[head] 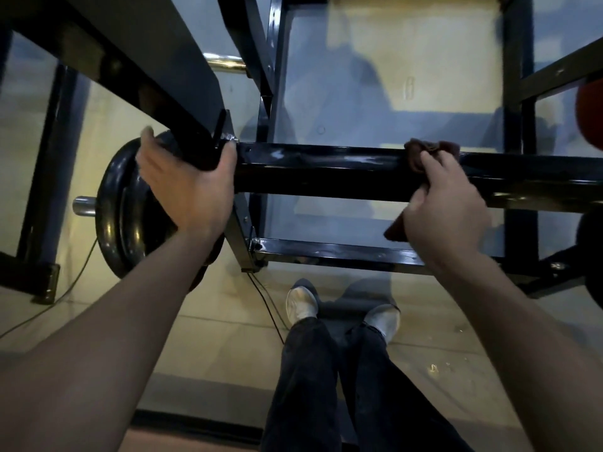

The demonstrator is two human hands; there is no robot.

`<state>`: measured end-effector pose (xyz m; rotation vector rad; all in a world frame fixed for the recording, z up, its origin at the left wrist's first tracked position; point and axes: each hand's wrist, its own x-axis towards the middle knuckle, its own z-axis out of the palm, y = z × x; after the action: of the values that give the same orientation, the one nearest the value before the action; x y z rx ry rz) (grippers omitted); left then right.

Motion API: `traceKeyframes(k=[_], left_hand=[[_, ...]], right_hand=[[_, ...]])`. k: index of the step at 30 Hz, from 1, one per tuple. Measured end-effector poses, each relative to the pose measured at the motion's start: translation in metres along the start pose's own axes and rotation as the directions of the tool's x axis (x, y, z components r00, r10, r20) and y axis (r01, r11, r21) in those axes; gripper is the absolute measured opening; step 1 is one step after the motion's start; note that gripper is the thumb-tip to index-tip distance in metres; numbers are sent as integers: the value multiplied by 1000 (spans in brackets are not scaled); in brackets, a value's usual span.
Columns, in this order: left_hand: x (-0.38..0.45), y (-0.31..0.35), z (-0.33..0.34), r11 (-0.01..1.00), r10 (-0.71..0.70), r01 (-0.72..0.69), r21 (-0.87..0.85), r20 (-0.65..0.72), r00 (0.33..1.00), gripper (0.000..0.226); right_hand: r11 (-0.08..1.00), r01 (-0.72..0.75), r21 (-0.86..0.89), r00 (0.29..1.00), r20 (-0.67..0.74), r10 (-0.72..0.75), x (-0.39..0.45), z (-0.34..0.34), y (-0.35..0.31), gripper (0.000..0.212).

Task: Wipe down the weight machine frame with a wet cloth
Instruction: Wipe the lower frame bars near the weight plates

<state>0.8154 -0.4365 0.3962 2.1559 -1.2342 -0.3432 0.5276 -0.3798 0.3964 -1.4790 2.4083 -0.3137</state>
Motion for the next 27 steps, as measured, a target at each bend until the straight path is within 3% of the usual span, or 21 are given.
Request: traceKeyframes(k=[5, 9, 12, 15, 17, 20, 22, 27], left_hand=[[24, 23, 13, 920, -177, 202, -335, 105, 979, 62], [28, 16, 7, 942, -96, 131, -307, 129, 987, 37], [37, 12, 6, 951, -67, 111, -288, 157, 985, 35], [43, 7, 6, 955, -78, 129, -268, 193, 978, 39], [42, 8, 6, 956, -79, 131, -263, 201, 976, 36], [38, 9, 7, 953, -82, 130, -273, 183, 980, 35], [37, 8, 8, 958, -81, 124, -259, 171, 982, 35], [41, 8, 7, 968, -107, 142, -205, 173, 979, 47]], right_hand=[[969, 245, 45, 964, 97, -248, -3, 36, -85, 51], [917, 398, 24, 875, 292, -387, -11, 57, -164, 54], [868, 496, 26, 806, 358, -472, -13, 57, -168, 62], [888, 459, -21, 860, 260, -438, -5, 42, -113, 63], [940, 333, -72, 935, 154, -319, -2, 28, -67, 57], [970, 210, -120, 976, 85, -201, -8, 23, -41, 56], [977, 183, -107, 981, 86, -174, -13, 32, -59, 58], [935, 355, 20, 905, 242, -349, -22, 63, -166, 56]])
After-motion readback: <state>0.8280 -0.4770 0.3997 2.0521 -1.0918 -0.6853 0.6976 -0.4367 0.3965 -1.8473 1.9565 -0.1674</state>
